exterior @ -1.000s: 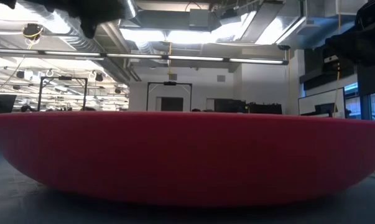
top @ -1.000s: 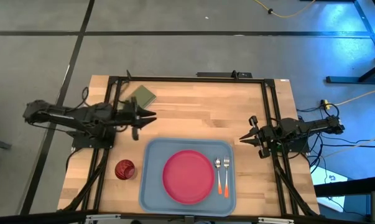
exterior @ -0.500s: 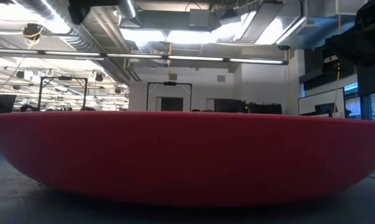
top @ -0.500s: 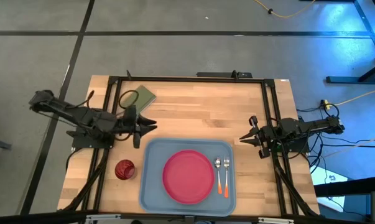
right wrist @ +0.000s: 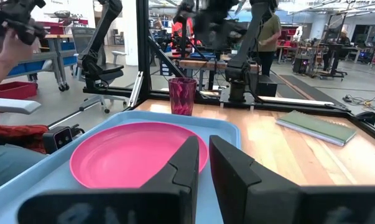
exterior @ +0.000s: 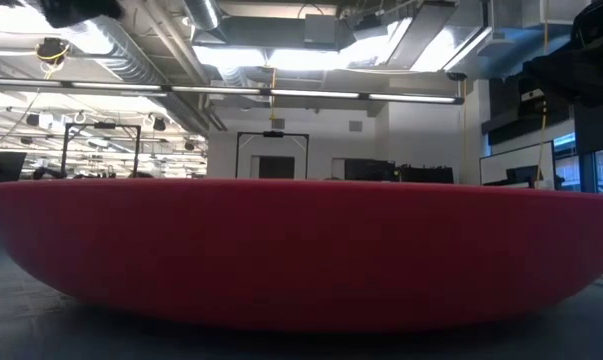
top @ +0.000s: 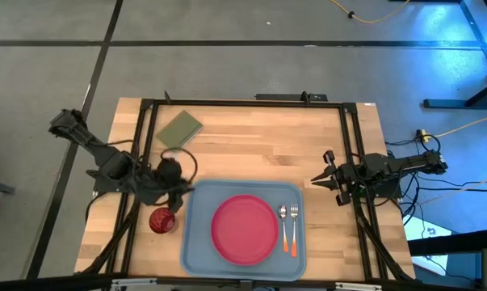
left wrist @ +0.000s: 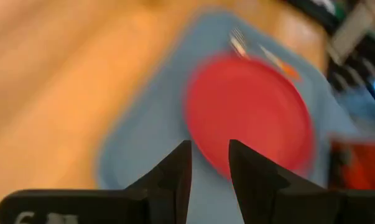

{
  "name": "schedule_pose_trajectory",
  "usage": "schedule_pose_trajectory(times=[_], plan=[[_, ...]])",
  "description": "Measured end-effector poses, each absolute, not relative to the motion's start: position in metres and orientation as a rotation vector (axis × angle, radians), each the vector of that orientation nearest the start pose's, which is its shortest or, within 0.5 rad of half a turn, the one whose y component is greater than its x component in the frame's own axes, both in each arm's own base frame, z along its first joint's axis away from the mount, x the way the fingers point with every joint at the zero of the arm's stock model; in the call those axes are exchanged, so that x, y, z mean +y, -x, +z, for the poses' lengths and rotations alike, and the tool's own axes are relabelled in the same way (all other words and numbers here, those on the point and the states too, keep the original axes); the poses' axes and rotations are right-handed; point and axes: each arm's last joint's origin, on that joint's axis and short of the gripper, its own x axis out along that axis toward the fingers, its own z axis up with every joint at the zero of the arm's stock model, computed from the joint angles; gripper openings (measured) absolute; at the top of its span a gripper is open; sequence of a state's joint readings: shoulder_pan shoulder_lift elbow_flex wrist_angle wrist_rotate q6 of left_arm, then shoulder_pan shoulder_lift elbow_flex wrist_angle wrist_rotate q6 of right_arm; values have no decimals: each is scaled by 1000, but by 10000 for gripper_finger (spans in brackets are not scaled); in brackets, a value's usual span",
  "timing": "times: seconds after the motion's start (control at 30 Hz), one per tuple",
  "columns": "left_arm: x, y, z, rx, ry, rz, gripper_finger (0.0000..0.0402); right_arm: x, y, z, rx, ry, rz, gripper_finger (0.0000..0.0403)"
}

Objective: Pick and place plate/cup/fork/spoon on tray
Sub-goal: Put the pink cup on the blue tray to the top left of the pink plate

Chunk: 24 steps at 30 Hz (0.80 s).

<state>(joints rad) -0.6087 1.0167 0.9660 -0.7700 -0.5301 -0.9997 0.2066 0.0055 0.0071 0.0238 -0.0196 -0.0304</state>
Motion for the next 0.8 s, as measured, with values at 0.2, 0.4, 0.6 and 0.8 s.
schedule_pose_trajectory(times=[0.2,0.4,0.6,0.8], plan=[[-105,-162,306,785,553,113,100,21,-95,168,-29,28,226,45],[-101,-147,295,1043,509,68,100,21,-95,168,-29,28,226,45],[-101,-136,289,1273,607,33,100,21,-95,168,-29,29,226,45],[-102,-134,289,1300,596,18,100,21,-95,168,-29,30,226,45]])
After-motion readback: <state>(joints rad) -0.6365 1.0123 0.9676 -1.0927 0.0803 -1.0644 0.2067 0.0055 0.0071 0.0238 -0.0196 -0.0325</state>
